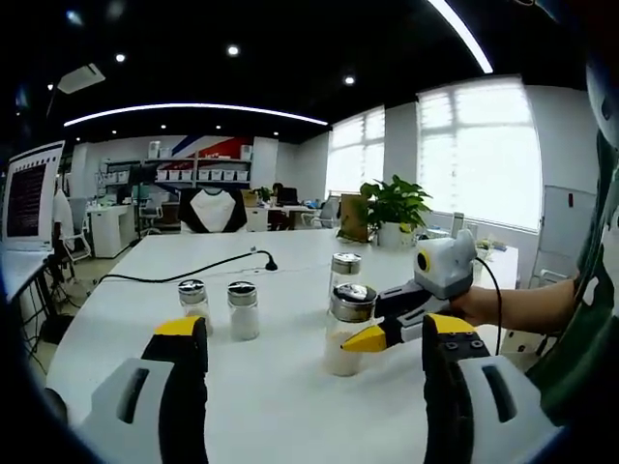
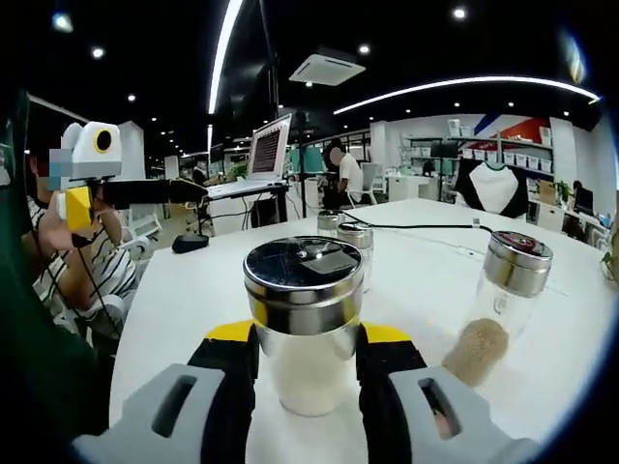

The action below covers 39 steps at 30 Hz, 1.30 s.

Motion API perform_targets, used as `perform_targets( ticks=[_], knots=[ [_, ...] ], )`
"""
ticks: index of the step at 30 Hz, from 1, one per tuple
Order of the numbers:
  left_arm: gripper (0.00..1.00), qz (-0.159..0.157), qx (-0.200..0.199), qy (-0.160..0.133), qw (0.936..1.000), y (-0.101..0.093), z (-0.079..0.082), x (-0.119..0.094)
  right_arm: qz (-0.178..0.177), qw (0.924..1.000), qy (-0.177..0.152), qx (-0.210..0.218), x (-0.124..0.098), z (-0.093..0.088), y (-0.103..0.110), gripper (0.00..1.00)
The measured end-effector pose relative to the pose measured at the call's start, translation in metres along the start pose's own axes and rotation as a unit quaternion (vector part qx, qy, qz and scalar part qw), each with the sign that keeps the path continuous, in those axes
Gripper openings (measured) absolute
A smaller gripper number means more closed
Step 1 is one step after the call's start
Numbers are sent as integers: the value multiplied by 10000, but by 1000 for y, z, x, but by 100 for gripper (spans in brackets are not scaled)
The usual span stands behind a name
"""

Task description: Rotate the seasoning bottle until the label or dispensing opening points toward the visible target arrow and the bottle remains upright within the marked orientation range

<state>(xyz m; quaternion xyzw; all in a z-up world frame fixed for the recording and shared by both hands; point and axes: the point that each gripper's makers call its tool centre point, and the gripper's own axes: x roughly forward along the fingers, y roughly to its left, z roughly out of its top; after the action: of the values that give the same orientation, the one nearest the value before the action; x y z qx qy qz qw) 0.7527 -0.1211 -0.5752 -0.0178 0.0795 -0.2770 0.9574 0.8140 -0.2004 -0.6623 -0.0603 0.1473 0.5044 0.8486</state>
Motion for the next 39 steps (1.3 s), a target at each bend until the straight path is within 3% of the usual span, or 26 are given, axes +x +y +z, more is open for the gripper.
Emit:
perform_targets(
  ticks=[13, 39],
  knots=[
    [97, -3, -1, 51, 10000, -2, -2, 2, -110, 9999, -3, 19, 0, 0, -1, 38],
    [96, -35, 1, 131, 9999, -5, -5, 4, -1279, 9915, 146, 202, 0, -3, -7, 38]
  ],
)
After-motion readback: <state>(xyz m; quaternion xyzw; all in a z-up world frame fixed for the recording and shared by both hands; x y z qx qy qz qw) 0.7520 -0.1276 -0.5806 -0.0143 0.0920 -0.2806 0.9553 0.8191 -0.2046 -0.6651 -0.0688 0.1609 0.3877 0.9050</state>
